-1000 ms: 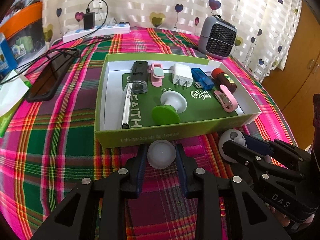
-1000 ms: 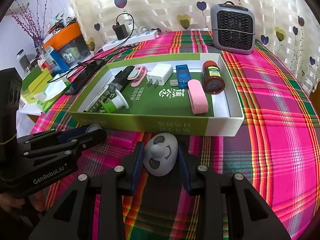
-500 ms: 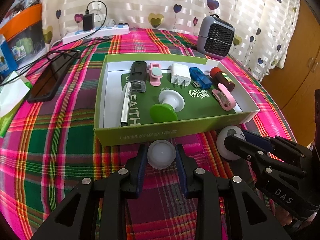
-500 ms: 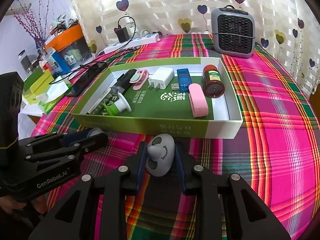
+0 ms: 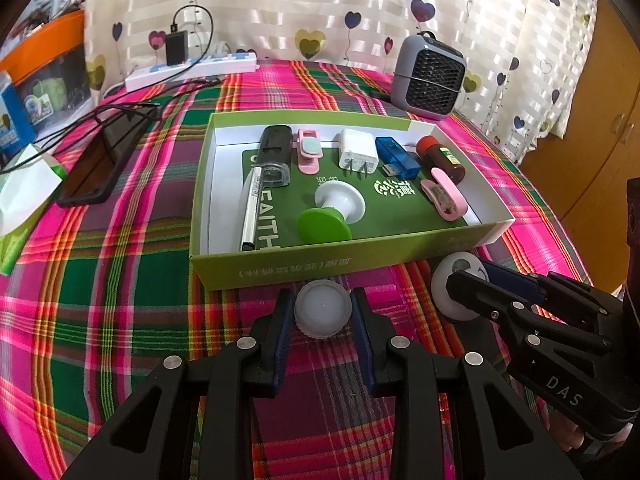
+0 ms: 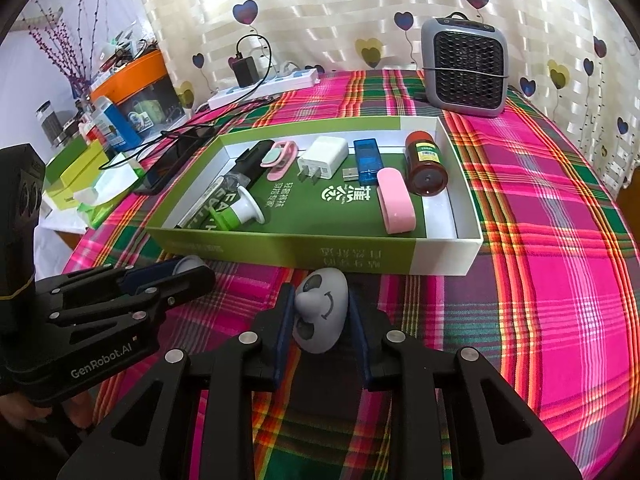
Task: Organize rigid objects
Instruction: 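Carry the translucent cup and white gadget over the box with both tools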
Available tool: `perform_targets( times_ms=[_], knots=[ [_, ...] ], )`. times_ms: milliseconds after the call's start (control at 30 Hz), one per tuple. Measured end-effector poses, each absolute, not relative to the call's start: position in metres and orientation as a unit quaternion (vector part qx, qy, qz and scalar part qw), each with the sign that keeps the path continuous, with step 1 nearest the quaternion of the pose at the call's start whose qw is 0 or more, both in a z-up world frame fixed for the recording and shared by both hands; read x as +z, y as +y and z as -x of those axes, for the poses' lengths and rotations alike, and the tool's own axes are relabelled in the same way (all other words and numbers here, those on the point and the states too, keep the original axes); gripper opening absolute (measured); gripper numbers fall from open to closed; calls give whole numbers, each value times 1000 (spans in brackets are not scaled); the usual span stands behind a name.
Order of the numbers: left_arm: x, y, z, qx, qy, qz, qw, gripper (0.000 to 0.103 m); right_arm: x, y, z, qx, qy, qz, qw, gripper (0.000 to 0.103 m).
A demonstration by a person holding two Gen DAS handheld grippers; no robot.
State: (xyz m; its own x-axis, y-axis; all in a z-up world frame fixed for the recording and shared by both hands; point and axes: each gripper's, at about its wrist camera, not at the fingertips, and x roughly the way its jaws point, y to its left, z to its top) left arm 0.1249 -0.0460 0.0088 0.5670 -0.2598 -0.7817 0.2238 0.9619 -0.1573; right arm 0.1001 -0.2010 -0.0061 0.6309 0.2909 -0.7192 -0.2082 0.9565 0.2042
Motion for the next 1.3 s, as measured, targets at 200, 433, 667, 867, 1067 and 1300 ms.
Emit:
perform_targets(
  times_ms=[200,433,667,867,1067,1300],
  knots=[
    [12,-45,-121,-138,440,17,887,27,-1,-202,-97,140,400,-54,904,27],
    [26,-45,-115,-140,425,16,894,27,7,-203,-92,144,391,-57,907,27],
    [43,-47,-114,-147,408,11,901,27,21,-206,-91,151,374,-66,913,27],
    [56,-46,-123,-157,398,20,903,27,33,-210,-95,151,362,-70,917,27],
    [64,-49,-136,-163,391,21,906,27,39,-214,-104,160,356,-80,917,27],
    [64,-52,-158,-169,397,22,902,27,38,-216,-125,174,366,-99,909,27]
  ],
)
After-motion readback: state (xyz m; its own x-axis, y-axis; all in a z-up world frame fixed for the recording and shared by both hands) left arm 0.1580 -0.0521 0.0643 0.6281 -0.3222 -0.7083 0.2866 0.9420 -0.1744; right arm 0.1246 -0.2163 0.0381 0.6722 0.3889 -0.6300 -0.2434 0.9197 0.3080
